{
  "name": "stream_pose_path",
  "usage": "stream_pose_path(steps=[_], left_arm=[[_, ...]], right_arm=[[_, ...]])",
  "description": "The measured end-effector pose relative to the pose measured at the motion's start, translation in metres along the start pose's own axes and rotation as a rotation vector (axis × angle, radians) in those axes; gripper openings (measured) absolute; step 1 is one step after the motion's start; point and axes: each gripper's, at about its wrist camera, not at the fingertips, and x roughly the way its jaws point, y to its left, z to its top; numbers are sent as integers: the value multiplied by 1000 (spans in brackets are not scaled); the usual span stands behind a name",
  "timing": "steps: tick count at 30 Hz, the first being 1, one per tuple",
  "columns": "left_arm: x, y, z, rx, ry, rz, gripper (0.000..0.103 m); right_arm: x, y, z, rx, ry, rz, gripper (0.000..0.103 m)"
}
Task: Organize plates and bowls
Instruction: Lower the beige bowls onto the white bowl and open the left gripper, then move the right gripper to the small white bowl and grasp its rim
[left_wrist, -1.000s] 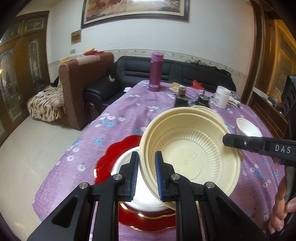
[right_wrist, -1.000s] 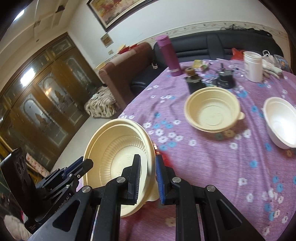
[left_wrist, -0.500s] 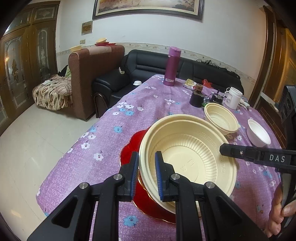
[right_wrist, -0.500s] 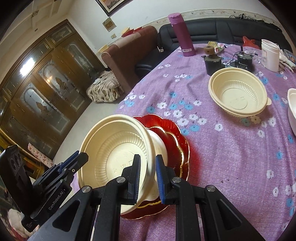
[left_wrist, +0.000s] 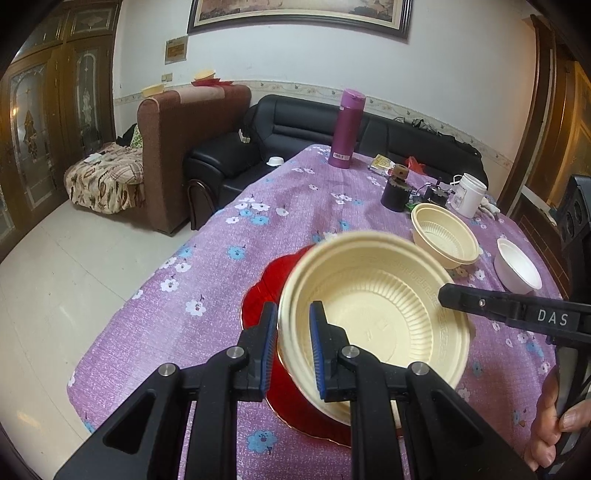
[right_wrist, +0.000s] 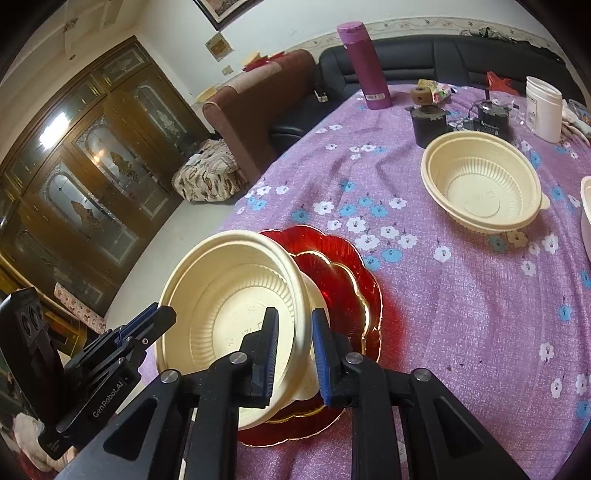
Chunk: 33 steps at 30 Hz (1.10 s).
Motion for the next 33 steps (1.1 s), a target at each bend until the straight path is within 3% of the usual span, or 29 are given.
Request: stream_pose_path(steps=[6,15,25,28,33], left_arm=[[-5,-3,1,2,-15,20,20],[-25,-36,5,67,-55,-21,23],[-20,-132,-11,251,-14,-154,29],[-10,-166,-24,318,26,-199,29],[10,-209,-44,393,96,-256,29]], right_arm=[[-13,-4,-1,3,-28,14,21],[-44,-38,-4,79,-81,26,21],[-85,-114,-17,221,-144,-33,23],[-102,-140,-24,274,-174,-82,32],[-139,-188,-29,391,-241,-189,34]])
